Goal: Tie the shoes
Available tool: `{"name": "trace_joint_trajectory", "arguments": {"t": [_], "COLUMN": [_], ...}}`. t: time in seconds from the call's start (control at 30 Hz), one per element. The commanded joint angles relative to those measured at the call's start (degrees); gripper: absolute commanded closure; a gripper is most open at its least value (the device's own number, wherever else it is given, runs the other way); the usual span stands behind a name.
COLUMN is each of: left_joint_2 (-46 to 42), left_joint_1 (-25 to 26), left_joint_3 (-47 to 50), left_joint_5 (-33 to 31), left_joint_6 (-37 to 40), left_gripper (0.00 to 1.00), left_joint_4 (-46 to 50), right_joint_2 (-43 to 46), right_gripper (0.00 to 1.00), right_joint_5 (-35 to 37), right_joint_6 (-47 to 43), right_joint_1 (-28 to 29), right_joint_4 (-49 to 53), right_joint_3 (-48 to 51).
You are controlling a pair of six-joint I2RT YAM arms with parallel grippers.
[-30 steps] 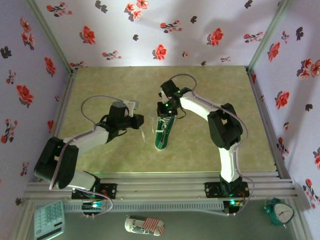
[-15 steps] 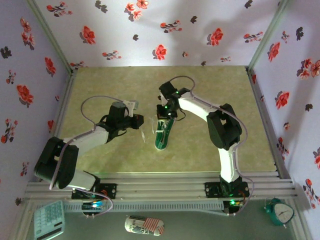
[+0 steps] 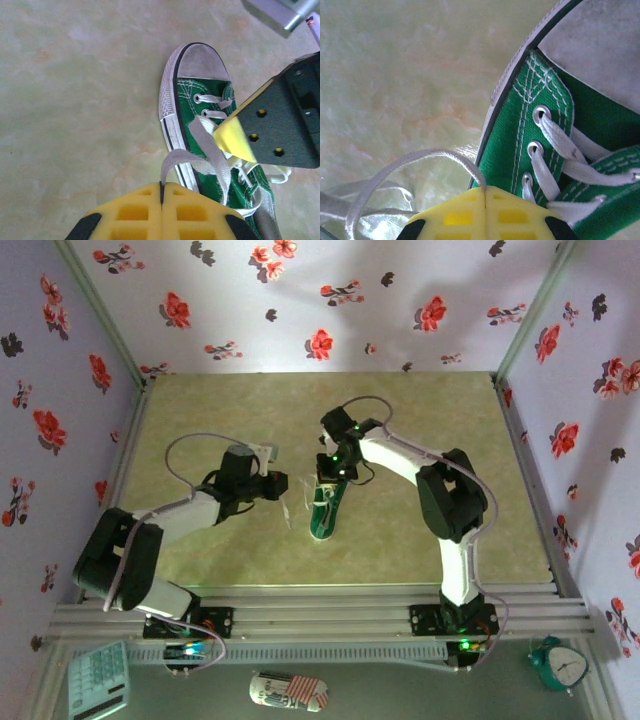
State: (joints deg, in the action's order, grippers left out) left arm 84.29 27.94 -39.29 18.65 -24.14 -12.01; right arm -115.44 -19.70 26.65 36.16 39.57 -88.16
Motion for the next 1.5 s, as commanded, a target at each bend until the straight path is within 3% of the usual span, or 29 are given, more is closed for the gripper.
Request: {"name": "trace_joint_trajectory", "arguments": {"t": [0.0,0.33,0.53,0.7,0.97,1.03,1.17,1.3,1.47], "left_joint_2": [0.98,2.04,2.55,2.21,-4.16,-6.51,-11.96,-14.63,-13.36], "left_joint_1": [-0.22,0.29,0.36,0.37,0.41,0.45,2.82,9.34,16.73], "left_joint_3": [0.01,-0.79,-0.73,-0.44,0.85,1.27,2.23,3.69,6.37], "left_joint_5": [1.01,1.08,0.97,-0.6,-10.61,-11.77,-11.47,-11.27,-13.58], "left_joint_6": [-1.02,-1.0,-1.25,-1.78,-2.49,-2.49,-2.7,-4.91,-9.59], "left_gripper": [1.0,0.97,0.86,0.68,0.23,0.23,0.38,0.54,0.58], "left_joint_4": [-1.17,-0.82,-0.65,0.11,5.91,7.43,9.2,7.59,1.86], "right_joint_2": [3.49,4.81,6.09,7.24,8.65,8.98,9.42,9.68,9.59], "right_gripper": [1.0,1.0,1.0,1.0,1.0,1.0,1.0,1.0,1.0], "right_joint_5": [-1.53,-3.63,-3.87,-3.99,-4.35,-4.46,-5.04,-5.02,-5.08], "right_joint_6": [0.92,1.62,1.94,2.38,3.32,3.77,5.03,5.35,5.67], "right_joint_1": [0.44,0.42,0.44,0.39,0.42,0.45,0.49,0.47,0.43], "right_joint_4": [2.44,2.35,1.92,1.57,0.36,-0.42,-2.4,-3.22,-4.06], "right_joint_3": [0.86,1.33,3.41,4.46,5.41,5.94,7.44,8.44,8.81]}}
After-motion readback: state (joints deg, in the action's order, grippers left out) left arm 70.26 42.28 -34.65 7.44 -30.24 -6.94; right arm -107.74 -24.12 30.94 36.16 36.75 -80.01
